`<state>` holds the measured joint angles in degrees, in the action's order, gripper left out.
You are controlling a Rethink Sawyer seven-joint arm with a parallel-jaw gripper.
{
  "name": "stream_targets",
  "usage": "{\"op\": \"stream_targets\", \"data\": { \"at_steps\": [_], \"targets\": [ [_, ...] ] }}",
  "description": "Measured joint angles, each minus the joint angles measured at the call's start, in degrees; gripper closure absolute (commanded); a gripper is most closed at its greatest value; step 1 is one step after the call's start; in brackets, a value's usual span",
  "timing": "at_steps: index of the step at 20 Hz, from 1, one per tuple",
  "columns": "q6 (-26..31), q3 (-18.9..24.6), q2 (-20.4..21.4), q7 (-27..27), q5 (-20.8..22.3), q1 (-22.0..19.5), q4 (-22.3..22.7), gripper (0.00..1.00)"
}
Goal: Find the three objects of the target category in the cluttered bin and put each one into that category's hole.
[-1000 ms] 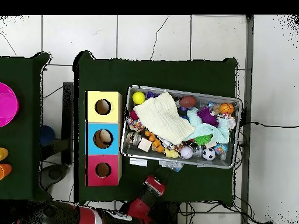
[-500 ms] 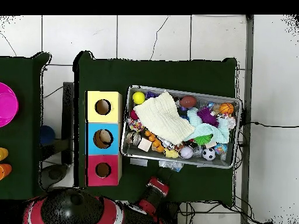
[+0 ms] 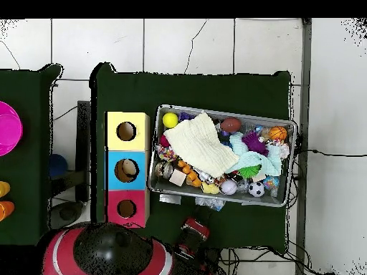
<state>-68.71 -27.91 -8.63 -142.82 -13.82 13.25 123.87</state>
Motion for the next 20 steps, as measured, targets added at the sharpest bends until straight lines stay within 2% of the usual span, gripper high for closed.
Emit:
{"op": "stream_targets", "data": {
  "at_steps": [4, 14, 20],
  "targets": [
    [0.05, 0.0, -0.17, 0.0, -0.78, 0.57, 0.02, 0.0],
    [0.12, -0.06, -1.74, 0.0, -6.02, 4.54, 0.29, 0.0],
    [3.47, -0.06, -3.08, 0.0, -13.14, 10.17, 0.53, 0.0]
  ]
}}
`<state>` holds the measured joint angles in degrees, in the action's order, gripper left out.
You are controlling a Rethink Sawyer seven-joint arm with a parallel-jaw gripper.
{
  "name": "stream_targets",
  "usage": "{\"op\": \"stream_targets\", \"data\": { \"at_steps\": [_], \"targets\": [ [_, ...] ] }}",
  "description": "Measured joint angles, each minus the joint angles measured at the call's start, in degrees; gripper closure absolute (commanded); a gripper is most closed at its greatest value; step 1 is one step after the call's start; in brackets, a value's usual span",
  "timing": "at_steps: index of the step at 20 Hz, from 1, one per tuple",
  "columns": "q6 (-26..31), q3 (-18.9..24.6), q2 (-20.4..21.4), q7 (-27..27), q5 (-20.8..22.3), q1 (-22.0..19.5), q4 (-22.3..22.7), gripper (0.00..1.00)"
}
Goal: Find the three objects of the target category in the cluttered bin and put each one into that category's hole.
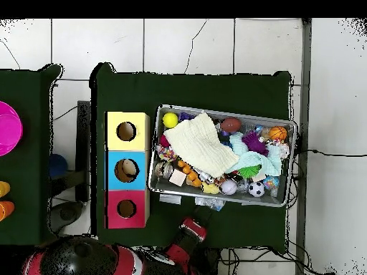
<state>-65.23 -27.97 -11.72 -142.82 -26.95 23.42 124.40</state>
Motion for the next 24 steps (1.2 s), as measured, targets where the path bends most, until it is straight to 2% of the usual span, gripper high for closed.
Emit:
{"op": "stream_targets", "data": {
  "at_steps": [10, 24],
  "targets": [
    [8.78, 0.0, -0.39, 0.0, -7.43, 6.31, 0.84, 0.0],
    [10.79, -1.22, -1.23, 0.01, -6.22, 6.77, 1.01, 0.0]
  ]
}}
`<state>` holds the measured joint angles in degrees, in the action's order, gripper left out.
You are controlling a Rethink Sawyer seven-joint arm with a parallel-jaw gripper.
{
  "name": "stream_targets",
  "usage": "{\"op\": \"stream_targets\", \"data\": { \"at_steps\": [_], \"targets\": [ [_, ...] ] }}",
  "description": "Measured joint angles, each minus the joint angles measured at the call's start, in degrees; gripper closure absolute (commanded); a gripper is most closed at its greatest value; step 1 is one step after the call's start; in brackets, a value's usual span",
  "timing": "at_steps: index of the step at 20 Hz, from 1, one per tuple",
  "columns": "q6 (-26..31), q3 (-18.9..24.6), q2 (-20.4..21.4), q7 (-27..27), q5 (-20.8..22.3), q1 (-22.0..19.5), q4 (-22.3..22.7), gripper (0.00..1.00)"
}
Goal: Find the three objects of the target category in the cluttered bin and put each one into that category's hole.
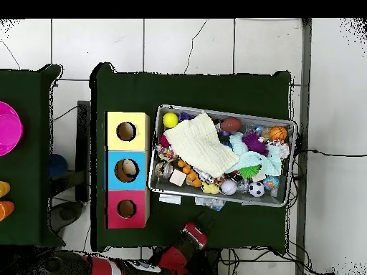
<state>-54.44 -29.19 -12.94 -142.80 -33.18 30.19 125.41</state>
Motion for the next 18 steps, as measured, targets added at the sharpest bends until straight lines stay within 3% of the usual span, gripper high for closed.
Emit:
{"op": "stream_targets", "data": {
  "at_steps": [12, 18],
  "targets": [
    [-1.85, -1.37, -3.05, 0.0, 0.34, 1.61, 0.04, 0.0],
    [-7.94, -1.99, -3.88, 0.0, 0.34, 1.68, -0.49, 0.0]
  ]
}}
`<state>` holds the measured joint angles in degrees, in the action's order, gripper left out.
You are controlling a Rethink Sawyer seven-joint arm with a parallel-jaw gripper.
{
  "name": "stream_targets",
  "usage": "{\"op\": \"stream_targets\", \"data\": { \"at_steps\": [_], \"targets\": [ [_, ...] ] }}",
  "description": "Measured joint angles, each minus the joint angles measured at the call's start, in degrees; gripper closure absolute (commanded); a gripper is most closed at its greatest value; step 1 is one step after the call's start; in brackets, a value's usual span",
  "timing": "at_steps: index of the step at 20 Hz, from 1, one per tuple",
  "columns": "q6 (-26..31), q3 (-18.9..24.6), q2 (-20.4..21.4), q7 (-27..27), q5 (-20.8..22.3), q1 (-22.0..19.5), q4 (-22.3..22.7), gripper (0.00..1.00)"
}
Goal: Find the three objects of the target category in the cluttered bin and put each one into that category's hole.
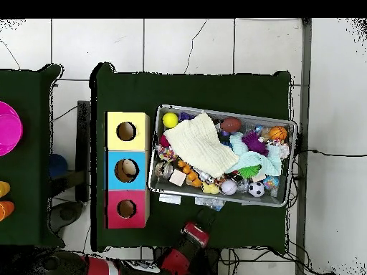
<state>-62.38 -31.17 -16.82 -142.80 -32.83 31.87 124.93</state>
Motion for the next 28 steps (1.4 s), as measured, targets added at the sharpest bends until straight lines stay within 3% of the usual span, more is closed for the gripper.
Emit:
{"op": "stream_targets", "data": {
  "at_steps": [5, 13, 17, 28],
  "targets": [
    [-4.15, -0.2, -0.11, 0.0, 0.25, -0.59, -0.17, 0.0],
    [-5.15, -0.37, 1.64, 0.0, 10.29, -8.29, -1.72, 0.0],
    [-5.13, -0.41, 2.52, 0.0, 12.3, -9.85, -1.73, 0.0],
    [-5.17, -0.41, 2.79, 0.0, 13.1, -10.54, -1.73, 0.0]
  ]
}}
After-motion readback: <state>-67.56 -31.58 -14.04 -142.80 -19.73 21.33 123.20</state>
